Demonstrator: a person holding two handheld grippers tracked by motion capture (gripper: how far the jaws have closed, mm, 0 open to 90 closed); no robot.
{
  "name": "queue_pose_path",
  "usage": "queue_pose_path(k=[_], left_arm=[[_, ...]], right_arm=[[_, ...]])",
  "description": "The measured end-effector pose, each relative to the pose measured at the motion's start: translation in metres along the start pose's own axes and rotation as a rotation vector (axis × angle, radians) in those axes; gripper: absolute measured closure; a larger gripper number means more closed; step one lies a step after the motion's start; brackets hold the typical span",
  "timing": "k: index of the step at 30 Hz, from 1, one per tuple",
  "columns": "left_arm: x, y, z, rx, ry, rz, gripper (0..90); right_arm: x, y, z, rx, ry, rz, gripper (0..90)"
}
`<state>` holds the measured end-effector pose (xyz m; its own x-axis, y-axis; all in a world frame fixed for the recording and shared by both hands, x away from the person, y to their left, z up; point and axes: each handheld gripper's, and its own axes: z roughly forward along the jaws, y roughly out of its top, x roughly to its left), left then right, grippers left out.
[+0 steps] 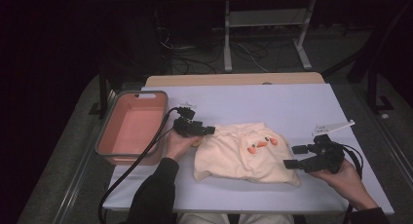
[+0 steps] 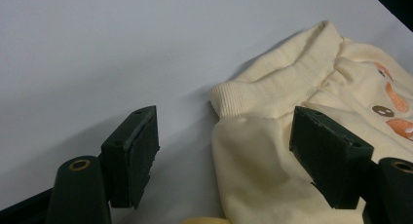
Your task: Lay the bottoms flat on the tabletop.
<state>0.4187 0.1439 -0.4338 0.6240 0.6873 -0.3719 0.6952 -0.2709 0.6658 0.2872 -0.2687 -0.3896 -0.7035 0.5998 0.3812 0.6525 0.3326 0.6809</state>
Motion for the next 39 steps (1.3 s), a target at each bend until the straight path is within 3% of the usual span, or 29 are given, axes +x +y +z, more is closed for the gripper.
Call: queue_pose_path(k=[11,16,22,26,39], left_arm=[[0.003,-0.002,0.005,0.013,-0.025,-0.007,33.9],[0.005,-0.004,0.008,0.032,-0.043,-0.020,40.2],[0.005,-0.006,0.010,0.047,-0.068,-0.027,50.9],[0.005,-0.009,0.013,0.068,-0.092,-0.021,62.8],[0.007,-0.010,0.014,0.076,-0.108,-0.013,78.7]], right_arm=[[-0.005,0.031,0.012,-0.017,-0.013,-0.027,15.9],[-0.008,0.048,0.017,-0.031,-0.019,-0.047,15.9],[-0.015,0.066,0.032,-0.007,-0.030,-0.067,16.2],[-0.025,0.074,0.041,0.000,-0.033,-0.049,17.3],[-0.049,0.085,0.060,0.013,-0.038,-0.016,20.1]])
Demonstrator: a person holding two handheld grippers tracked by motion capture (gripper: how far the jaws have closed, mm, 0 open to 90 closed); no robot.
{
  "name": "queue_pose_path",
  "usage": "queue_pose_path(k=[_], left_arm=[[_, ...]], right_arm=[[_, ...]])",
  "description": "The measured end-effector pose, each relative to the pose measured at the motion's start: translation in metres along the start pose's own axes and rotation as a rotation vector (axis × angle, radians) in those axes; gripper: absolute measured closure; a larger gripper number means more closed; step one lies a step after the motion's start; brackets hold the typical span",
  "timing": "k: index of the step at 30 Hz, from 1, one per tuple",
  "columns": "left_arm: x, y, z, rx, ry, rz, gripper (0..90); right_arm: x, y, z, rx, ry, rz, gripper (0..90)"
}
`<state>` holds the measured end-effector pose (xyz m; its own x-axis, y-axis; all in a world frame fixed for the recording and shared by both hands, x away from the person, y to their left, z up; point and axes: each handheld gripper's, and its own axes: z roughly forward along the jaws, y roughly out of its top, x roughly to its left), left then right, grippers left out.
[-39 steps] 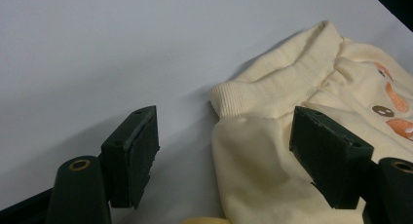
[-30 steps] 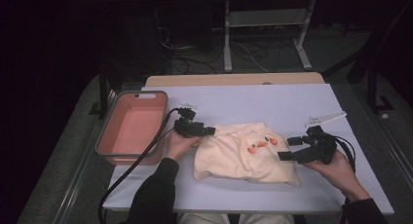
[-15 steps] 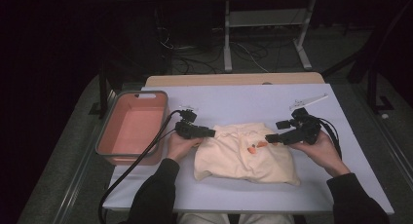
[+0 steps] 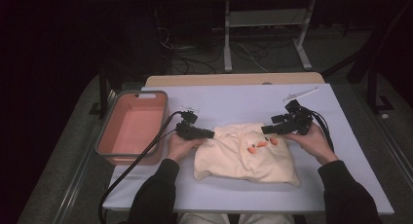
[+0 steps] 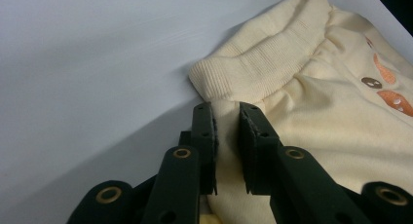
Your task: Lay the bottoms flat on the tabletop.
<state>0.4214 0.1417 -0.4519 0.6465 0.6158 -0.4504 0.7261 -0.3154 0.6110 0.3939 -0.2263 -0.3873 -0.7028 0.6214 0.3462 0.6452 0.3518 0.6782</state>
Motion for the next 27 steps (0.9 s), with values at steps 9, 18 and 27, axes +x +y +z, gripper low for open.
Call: queue_pose_path(k=[9,18,27], left_arm=[[0.002,0.000,0.000,-0.006,-0.001,0.003,80.9],[0.002,0.000,0.000,-0.011,0.002,0.001,81.0],[0.002,0.000,0.000,-0.013,0.003,0.000,81.0]], right_arm=[[-0.026,-0.004,0.018,0.017,-0.012,0.068,22.7],[-0.045,-0.011,0.030,0.029,-0.017,0.127,24.8],[-0.057,-0.017,0.035,0.057,-0.020,0.164,28.6]])
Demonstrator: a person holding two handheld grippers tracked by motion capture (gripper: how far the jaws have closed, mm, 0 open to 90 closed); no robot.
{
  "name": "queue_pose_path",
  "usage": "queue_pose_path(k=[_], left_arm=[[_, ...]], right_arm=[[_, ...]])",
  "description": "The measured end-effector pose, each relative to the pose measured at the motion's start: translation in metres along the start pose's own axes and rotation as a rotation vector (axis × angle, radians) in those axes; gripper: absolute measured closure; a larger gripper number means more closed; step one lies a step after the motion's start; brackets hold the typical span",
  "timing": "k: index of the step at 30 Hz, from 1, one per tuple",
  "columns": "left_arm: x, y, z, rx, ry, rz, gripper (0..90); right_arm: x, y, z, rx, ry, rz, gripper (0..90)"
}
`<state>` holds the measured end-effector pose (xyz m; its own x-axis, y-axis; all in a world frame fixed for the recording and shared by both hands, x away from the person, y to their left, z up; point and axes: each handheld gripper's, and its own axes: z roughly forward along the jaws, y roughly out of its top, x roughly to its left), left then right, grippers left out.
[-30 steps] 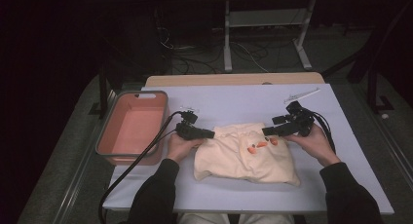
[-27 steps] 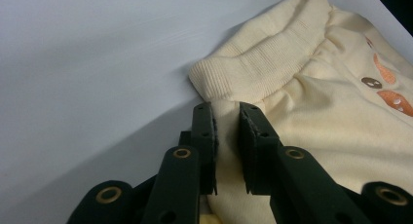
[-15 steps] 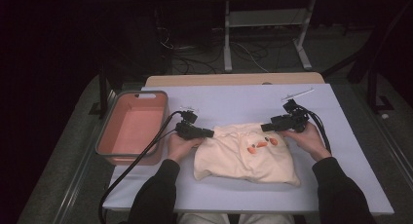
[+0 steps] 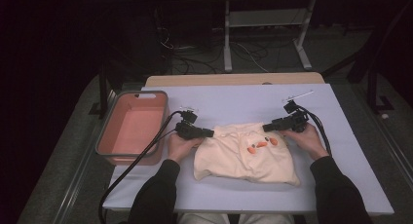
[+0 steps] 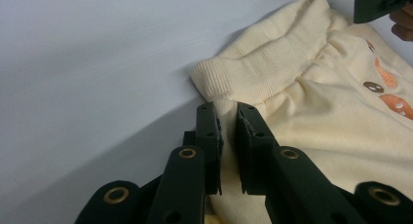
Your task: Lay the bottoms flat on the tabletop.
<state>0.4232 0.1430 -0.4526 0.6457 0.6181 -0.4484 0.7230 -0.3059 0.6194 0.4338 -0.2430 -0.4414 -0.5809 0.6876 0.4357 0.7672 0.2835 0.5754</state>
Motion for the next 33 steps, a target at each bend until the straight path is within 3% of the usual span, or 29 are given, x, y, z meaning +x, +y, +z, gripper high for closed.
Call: queue_pose_path(k=[7,12,16,22,26,28,33], left_arm=[[0.001,0.000,0.000,0.002,-0.002,-0.005,81.0],[0.000,0.000,0.000,0.001,0.001,0.000,81.0],[-0.001,0.002,-0.002,-0.003,0.018,0.016,81.2],[-0.009,0.010,-0.014,-0.031,0.050,0.068,81.9],[-0.009,0.013,-0.021,-0.057,0.036,0.071,82.1],[-0.009,0.014,-0.022,-0.062,0.036,0.071,82.1],[-0.016,0.023,-0.027,-0.050,0.052,0.114,82.2]], right_arm=[[-0.003,-0.002,0.005,0.023,0.032,0.003,38.5],[-0.002,-0.002,0.012,0.040,0.078,0.008,62.4],[0.001,-0.001,0.013,0.041,0.056,-0.007,72.8],[0.003,0.003,0.008,-0.011,0.040,-0.020,75.6],[0.007,0.007,0.005,-0.048,0.026,-0.035,75.8],[0.009,0.008,0.004,-0.053,0.026,-0.031,75.8],[0.011,0.014,0.000,-0.060,0.026,-0.032,76.2]])
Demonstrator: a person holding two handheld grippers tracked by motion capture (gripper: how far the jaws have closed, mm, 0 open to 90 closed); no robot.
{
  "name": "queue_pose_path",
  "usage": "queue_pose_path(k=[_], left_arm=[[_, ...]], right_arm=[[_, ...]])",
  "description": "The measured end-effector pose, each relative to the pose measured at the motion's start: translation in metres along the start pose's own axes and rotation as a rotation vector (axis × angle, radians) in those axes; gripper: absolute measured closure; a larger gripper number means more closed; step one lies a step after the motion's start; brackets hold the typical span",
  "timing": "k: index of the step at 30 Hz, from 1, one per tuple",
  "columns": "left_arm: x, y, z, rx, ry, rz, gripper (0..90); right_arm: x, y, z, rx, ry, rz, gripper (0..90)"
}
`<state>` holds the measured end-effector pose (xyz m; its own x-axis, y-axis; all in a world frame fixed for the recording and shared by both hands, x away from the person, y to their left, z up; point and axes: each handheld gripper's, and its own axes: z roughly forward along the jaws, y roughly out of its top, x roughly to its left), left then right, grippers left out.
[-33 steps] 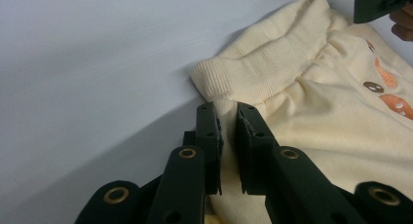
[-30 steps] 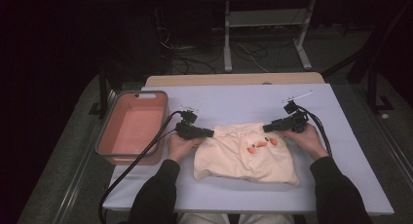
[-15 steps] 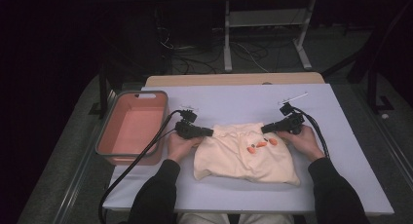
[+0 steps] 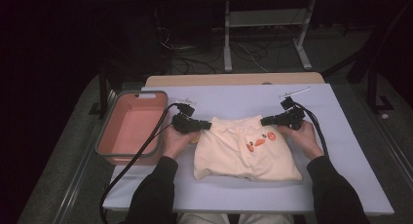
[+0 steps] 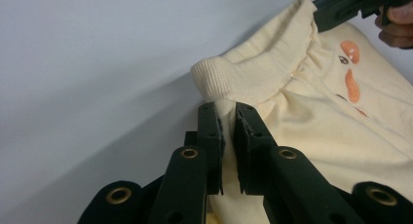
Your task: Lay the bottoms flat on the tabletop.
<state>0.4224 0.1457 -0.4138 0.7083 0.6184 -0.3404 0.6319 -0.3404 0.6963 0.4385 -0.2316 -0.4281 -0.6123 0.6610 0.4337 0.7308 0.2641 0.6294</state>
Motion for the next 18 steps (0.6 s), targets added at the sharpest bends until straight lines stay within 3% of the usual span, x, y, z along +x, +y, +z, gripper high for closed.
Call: queue_pose_path(k=[4,10,15,18], left_arm=[[-0.004,0.016,-0.008,0.009,0.014,0.032,82.3],[-0.006,0.054,-0.024,-0.028,0.050,0.062,82.5],[0.007,0.072,-0.026,-0.016,0.096,0.031,82.6],[0.016,0.082,-0.027,-0.023,0.114,0.021,82.7]], right_arm=[[0.005,0.008,-0.010,-0.022,0.002,-0.020,76.4],[0.006,0.031,-0.022,-0.069,-0.007,-0.024,76.5],[0.001,0.054,-0.020,-0.098,-0.002,0.013,76.4],[0.002,0.068,-0.020,-0.103,-0.015,0.006,76.4]])
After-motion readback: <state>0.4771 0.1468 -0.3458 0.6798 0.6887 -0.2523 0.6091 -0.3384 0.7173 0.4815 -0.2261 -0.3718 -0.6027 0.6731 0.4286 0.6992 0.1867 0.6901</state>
